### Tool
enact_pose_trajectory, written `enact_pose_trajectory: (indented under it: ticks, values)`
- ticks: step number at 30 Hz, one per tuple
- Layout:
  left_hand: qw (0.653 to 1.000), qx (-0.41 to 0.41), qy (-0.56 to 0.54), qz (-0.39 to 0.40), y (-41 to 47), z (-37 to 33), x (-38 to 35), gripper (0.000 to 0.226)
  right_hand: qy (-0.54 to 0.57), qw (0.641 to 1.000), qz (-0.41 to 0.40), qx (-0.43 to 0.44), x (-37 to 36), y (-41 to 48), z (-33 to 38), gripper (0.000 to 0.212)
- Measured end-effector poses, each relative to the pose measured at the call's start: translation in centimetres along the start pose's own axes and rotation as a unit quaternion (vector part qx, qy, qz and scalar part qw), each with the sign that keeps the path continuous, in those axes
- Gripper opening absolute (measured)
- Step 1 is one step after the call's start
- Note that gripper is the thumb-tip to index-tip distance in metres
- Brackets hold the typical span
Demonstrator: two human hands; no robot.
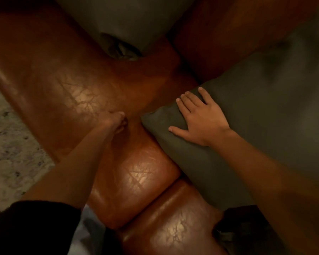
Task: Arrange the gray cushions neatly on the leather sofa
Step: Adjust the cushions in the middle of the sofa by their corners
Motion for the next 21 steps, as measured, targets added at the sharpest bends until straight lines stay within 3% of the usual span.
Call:
enact_pose_trajectory:
  ticks: [2,4,6,9,15,18,21]
  values:
    - [0.998,-0.007,0.004,0.07,-0.9,-0.8,-1.0,0.012,0.002,1.0,-0.003,-0.003,0.0,0.2,0.1,0.088]
    - [0.993,-0.001,0.046,0.108,-1.7,-1.2,-2.5,0.038,-0.001,1.0,-0.001,-0.004,0.0,0.3,0.2,0.088]
    - [0.991,0.003,0.073,0.11,-2.3,-1.3,-3.8,0.033,-0.003,1.0,0.002,-0.004,0.0,0.2,0.2,0.088]
    - [0.994,0.019,0.017,0.104,-2.4,-1.1,-4.9,0.016,-0.001,1.0,-0.001,-0.002,0.0,0.0,0.2,0.087]
    - [0.996,0.046,-0.017,0.081,-2.1,0.0,-5.2,0.02,0.015,1.0,-0.01,-0.002,0.0,-0.4,0.1,0.085]
    - [0.996,-0.027,0.087,0.002,-2.2,-1.6,-4.5,0.034,0.034,0.999,-0.029,-0.004,0.5,-0.9,0.1,0.08]
    - [0.976,-0.161,0.133,-0.065,-4.4,-6.0,-4.4,0.039,0.055,0.997,-0.059,-0.002,1.4,-2.3,0.0,0.072]
Point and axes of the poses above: each hand's wrist, its own y-axis towards the middle knuckle, its own x-axis out of the back of the hand, z = x × y, the point moved 6 cm from there along y, towards the middle knuckle, and after that the axes turned 10 degrees about y, right-handed, at the moved point
